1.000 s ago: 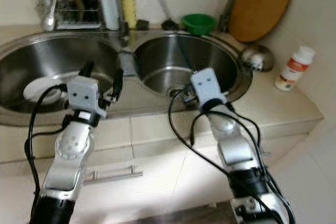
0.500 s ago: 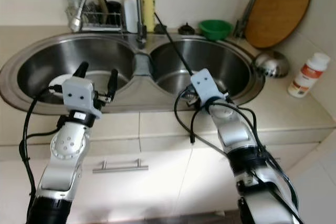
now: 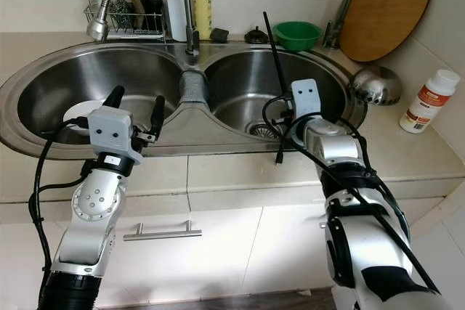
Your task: Kitchen organization
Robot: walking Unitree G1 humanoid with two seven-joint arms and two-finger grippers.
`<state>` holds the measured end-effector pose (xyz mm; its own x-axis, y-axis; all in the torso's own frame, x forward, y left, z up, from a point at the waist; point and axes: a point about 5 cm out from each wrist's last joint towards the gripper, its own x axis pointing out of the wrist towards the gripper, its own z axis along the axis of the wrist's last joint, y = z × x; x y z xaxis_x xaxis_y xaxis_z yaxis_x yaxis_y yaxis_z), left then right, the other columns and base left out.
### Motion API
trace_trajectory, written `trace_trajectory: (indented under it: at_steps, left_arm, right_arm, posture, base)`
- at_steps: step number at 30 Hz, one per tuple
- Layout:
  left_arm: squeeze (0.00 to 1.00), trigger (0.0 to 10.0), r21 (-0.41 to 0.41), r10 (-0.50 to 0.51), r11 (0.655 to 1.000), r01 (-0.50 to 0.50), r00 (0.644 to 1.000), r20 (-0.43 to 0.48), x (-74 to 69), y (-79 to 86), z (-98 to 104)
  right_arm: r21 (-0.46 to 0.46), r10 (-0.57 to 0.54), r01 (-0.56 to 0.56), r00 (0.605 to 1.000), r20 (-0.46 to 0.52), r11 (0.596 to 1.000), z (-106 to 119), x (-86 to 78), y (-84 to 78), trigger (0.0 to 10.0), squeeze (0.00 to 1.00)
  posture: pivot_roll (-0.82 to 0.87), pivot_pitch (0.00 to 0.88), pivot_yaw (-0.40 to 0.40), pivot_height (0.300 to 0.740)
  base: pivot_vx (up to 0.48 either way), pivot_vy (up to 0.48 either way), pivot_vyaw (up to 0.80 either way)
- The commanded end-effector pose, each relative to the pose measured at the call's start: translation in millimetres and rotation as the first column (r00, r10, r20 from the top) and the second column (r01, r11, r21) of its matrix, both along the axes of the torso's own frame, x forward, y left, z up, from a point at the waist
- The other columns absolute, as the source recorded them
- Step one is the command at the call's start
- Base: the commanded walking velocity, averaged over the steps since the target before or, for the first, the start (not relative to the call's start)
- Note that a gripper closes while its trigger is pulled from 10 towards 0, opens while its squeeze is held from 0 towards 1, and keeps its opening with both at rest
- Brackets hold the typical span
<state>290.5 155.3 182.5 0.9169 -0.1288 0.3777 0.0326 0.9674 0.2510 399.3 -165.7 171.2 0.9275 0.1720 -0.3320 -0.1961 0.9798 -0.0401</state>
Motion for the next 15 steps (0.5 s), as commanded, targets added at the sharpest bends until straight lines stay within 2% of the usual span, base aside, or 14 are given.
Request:
trace_trajectory:
  at_steps: [1, 9, 15]
  left_arm:
    - [0.0, 10.0, 0.004, -0.003, 1.0, 0.003, 1.0, -0.015, 0.8, -2.8, -1.9]
    - [0.0, 10.0, 0.003, -0.003, 1.0, 0.003, 1.0, -0.022, 0.2, -2.7, -4.0]
    - [0.0, 10.0, -0.001, -0.006, 1.0, 0.006, 1.0, -0.024, 0.0, -3.6, -4.4]
  right_arm:
    - [-0.002, 0.006, -0.006, 1.0, 0.018, 1.0, 5.2, 2.3, 2.3, 10.0, 1.0]
    - [0.005, -0.009, 0.009, 0.997, 0.07, 1.0, 13.0, 4.3, -0.3, 10.0, 1.0]
    - [0.025, 0.013, -0.016, 0.99, 0.144, 1.0, 23.7, 2.3, 5.1, 10.0, 1.0]
  posture:
    - [0.0, 0.0, -0.098, 0.74]
    - [-0.01, 0.0, -0.099, 0.74]
    - [-0.01, 0.0, -0.099, 0.74]
  base:
    - [0.0, 0.0, 0.0]
    - [0.0, 0.0, 0.0]
    - [0.0, 0.0, 0.0]
